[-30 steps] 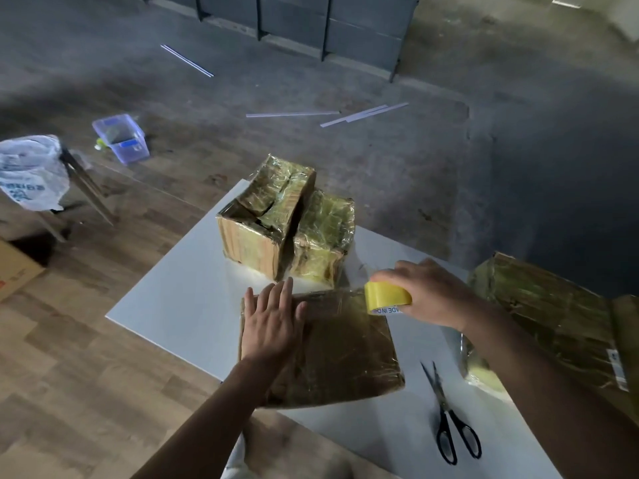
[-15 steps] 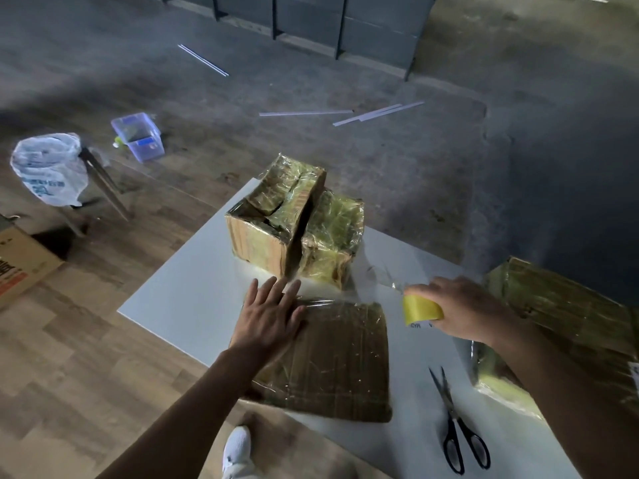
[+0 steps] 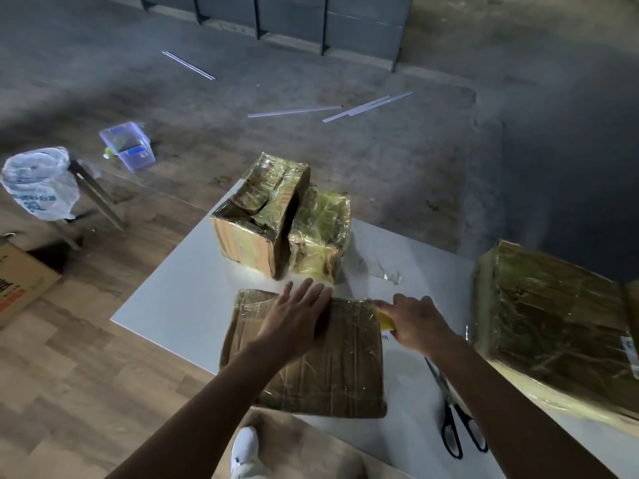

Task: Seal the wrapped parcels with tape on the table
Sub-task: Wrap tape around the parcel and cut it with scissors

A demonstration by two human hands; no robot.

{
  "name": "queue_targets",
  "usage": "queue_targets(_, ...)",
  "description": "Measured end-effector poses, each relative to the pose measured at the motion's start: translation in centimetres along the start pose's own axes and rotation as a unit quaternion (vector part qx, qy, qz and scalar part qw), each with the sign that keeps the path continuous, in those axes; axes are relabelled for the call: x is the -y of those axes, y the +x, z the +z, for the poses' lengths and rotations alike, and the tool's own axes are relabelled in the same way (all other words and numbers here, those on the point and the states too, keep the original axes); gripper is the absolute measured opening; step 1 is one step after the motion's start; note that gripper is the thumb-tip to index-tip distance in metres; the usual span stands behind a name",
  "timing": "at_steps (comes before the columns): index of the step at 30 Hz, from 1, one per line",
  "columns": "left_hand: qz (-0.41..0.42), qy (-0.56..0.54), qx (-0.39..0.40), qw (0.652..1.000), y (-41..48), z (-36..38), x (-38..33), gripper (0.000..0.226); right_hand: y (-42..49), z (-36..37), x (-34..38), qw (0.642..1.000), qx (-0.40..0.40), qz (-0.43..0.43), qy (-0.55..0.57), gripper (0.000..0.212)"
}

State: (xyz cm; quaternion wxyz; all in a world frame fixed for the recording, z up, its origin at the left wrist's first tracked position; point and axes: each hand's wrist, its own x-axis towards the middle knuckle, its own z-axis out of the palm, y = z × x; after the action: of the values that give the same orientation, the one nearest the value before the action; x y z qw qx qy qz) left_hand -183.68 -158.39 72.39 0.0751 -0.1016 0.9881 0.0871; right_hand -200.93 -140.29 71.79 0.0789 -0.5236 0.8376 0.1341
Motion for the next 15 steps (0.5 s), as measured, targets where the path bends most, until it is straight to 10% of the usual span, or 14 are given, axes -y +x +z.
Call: queue_targets(15,-0.105,0.015,-0.005,0.994,5.8,-0.2,-8.8,0.045,-0.5,1.1,1.0,0.993,-0.117,0.028,-0.003,0.045)
